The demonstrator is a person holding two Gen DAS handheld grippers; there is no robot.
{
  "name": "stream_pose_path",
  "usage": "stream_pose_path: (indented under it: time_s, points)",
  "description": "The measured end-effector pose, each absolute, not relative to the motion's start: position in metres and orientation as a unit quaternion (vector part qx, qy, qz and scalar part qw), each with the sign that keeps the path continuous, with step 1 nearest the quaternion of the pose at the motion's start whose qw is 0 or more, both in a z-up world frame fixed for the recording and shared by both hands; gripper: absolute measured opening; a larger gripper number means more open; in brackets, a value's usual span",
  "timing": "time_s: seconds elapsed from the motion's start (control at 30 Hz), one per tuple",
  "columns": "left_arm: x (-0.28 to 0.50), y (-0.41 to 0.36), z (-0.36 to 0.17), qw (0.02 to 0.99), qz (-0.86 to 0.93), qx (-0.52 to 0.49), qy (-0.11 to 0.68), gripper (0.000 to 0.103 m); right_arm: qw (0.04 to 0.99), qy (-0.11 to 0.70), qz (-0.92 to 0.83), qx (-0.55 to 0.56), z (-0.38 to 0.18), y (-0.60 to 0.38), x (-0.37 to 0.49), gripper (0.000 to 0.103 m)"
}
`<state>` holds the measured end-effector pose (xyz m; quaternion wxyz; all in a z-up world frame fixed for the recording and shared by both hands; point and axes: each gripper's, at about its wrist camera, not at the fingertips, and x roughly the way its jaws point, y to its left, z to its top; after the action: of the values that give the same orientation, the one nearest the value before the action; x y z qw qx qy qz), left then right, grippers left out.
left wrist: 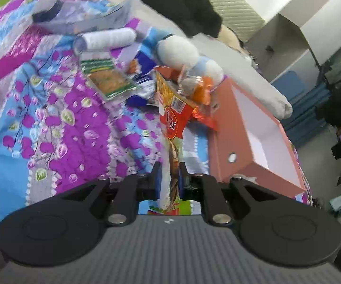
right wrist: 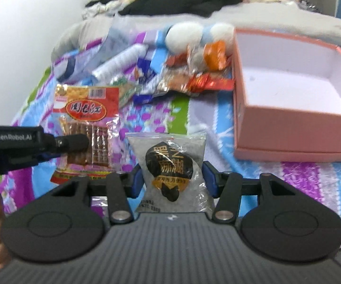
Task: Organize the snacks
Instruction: 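Carry the red-labelled snack and clear pastry bag over the pink box, then lower both packs into the pink box and open both grippers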
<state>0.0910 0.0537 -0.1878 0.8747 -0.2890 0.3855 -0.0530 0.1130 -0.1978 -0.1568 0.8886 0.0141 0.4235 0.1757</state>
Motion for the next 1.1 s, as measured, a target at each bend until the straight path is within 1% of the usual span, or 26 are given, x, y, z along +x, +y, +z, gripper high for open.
stream_pose_path:
  time_s: [0.23, 0.57, 0.83, 1.1]
  points:
    - [0.087, 0.035, -0.16, 0.886, -0.074, -0.262, 0.375, 0.016, 0.903, 0.401, 0.152, 0.035, -0.133, -0.22, 0.104, 0.055]
    - [0.107, -0.009, -0.139, 0.891, -0.13, -0.232, 0.368, 0.016, 0.915, 0.38, 0.113, 0.075, -0.119, -0.256, 0.103, 0.055]
    - [0.152, -0.046, -0.12, 0.89, -0.171, -0.213, 0.364, 0.016, 0.924, 0.361, 0.086, 0.091, -0.109, -0.287, 0.129, 0.055]
    - [0.221, -0.089, -0.102, 0.888, -0.212, -0.186, 0.364, 0.016, 0.934, 0.341, 0.064, 0.091, -0.101, -0.317, 0.176, 0.055]
